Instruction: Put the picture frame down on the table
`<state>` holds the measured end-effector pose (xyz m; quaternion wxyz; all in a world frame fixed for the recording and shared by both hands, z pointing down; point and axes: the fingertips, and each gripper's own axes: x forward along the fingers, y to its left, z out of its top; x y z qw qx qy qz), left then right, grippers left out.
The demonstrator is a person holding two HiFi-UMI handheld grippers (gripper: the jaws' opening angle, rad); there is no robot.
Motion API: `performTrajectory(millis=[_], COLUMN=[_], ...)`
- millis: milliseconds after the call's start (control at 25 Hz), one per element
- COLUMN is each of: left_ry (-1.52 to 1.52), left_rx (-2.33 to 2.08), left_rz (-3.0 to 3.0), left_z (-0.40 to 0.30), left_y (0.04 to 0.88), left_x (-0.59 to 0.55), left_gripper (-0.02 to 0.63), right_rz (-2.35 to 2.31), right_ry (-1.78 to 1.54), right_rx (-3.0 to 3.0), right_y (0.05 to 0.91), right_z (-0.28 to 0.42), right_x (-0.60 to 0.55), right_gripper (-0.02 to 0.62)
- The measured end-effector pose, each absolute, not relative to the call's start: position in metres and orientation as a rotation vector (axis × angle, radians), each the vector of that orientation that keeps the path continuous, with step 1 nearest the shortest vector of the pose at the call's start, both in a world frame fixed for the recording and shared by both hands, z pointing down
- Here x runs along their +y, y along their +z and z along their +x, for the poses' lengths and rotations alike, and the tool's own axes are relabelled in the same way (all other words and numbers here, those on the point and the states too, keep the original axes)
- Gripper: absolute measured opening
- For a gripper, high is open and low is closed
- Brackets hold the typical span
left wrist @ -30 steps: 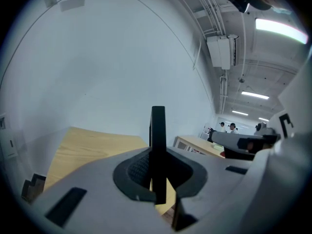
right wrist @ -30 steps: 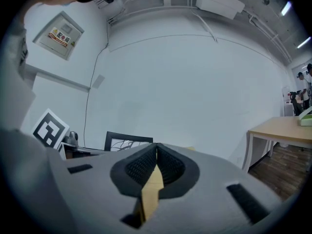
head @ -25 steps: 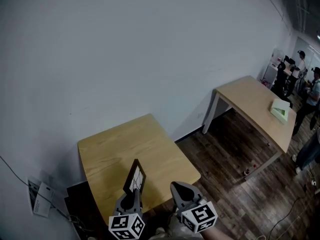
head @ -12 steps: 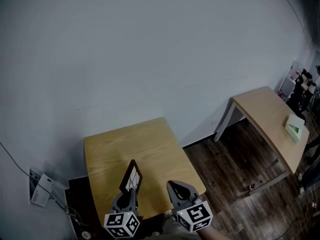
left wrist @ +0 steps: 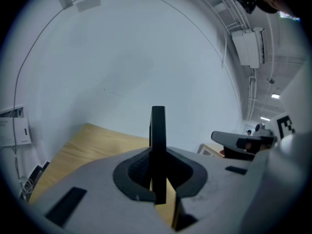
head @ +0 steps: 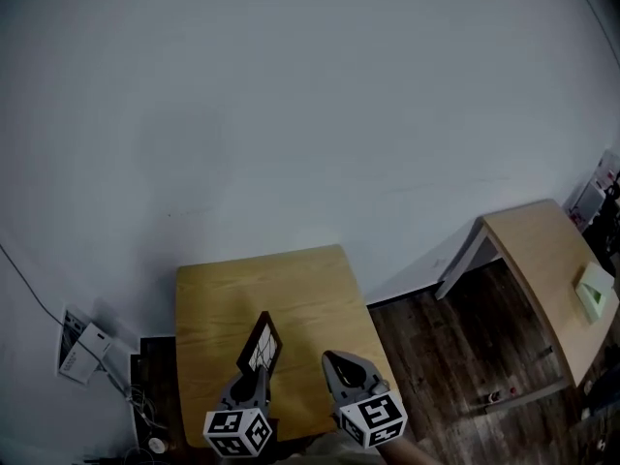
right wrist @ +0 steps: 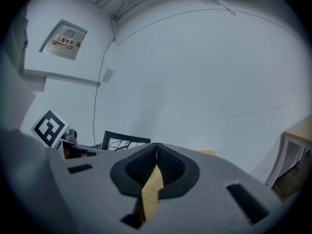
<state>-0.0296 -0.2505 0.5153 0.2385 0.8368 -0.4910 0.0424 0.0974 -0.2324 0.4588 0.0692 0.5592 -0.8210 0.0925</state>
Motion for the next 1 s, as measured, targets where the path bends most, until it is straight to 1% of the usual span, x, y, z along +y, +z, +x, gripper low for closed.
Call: performTrajectory(millis=[280,640,1000], left_ry=[0.083,0.057,0.061], left_rx=[-1.398,-1.399,-1.381], left_rz=[2.190,2.029,1.923], left_z=[-0.025,-0.020,-0.014], left_y=[0.528,0.568,0.601], left_x=[-0.273,-0.302,-0.306], left_gripper=[0.032,0.032,0.032], right_rz=[1.566,1.432,1.317], right_ry=[0.304,0.352,0.392], right_rx=[-2.529,-2.554,-2.574], right_y=[0.470,0.492,0.512], right_z=[0.098,0.098,0.088], right_x=[-0.265,-0.302,-0.321], right_gripper=[0.000,0.000,0.000])
